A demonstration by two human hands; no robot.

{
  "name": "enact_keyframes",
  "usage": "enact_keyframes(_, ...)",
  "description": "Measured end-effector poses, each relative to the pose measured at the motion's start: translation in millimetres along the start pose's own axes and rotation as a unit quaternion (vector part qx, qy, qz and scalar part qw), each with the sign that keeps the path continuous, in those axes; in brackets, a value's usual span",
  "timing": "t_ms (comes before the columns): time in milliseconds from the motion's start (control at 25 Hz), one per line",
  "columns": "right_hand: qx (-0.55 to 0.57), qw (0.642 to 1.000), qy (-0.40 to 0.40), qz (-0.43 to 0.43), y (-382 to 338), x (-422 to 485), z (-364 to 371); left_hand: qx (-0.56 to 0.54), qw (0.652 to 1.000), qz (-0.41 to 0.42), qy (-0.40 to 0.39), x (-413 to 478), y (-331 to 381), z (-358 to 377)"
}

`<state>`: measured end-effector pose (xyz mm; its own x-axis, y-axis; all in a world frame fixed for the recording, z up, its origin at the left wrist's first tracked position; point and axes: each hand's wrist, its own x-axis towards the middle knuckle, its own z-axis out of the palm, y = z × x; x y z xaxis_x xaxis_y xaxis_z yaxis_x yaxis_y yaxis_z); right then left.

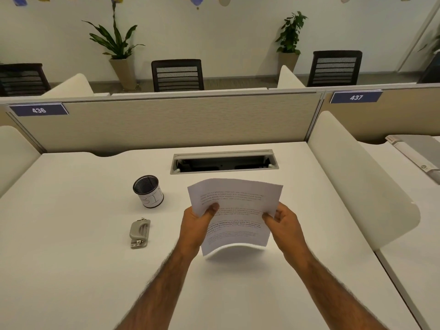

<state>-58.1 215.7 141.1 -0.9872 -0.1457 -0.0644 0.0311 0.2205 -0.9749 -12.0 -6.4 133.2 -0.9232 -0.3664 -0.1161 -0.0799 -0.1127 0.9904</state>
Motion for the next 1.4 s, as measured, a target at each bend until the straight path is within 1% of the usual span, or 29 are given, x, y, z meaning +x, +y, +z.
enact_keyframes(120,-0.001,1.0,0.006,0.0,6,-1,-2,-0.028,0.999,-0.013,0.008,4,1,-7)
enact_keyframes(280,0.003,1.0,0.009,0.01,10,-2,3,-0.01,0.998,-0.06,0.012,12,-3,-15)
enact_keyframes(360,-0.004,0.999,0.028,0.029,13,-1,6,0.002,0.997,-0.079,0.025,19,-9,-25)
enact_keyframes(440,-0.007,0.998,0.046,0.045,18,1,5,0.004,0.993,-0.085,0.077,27,-19,-41)
enact_keyframes(480,-0.002,0.997,0.052,0.053,20,1,4,0.018,0.989,-0.082,0.12,30,-25,-53)
enact_keyframes(520,0.004,0.997,0.056,0.062,23,2,2,0.062,0.981,-0.074,0.168,33,-31,-68)
enact_keyframes(560,0.009,0.996,0.058,0.07,25,3,0,0.139,0.965,-0.064,0.214,35,-39,-87)
enact_keyframes(600,0.013,0.995,0.059,0.077,28,3,-2,0.223,0.94,-0.063,0.252,36,-47,-107)
enact_keyframes(640,0.017,0.995,0.059,0.081,31,4,-4,0.282,0.916,-0.07,0.278,37,-54,-128)
enact_keyframes(720,0.023,0.994,0.061,0.089,36,6,-7,0.322,0.886,-0.103,0.316,38,-68,-164)
enact_keyframes(800,0.029,0.993,0.062,0.098,41,7,-8,0.313,0.878,-0.129,0.339,40,-76,-187)
enact_keyframes(960,0.041,0.99,0.062,0.116,49,9,-5,0.278,0.888,-0.156,0.332,46,-82,-198)
enact_keyframes(1200,0.048,0.989,0.063,0.129,56,9,-7,0.272,0.901,-0.16,0.298,58,-84,-207)
enact_keyframes(1400,0.049,0.988,0.073,0.124,58,9,-14,0.226,0.919,-0.173,0.272,66,-85,-207)
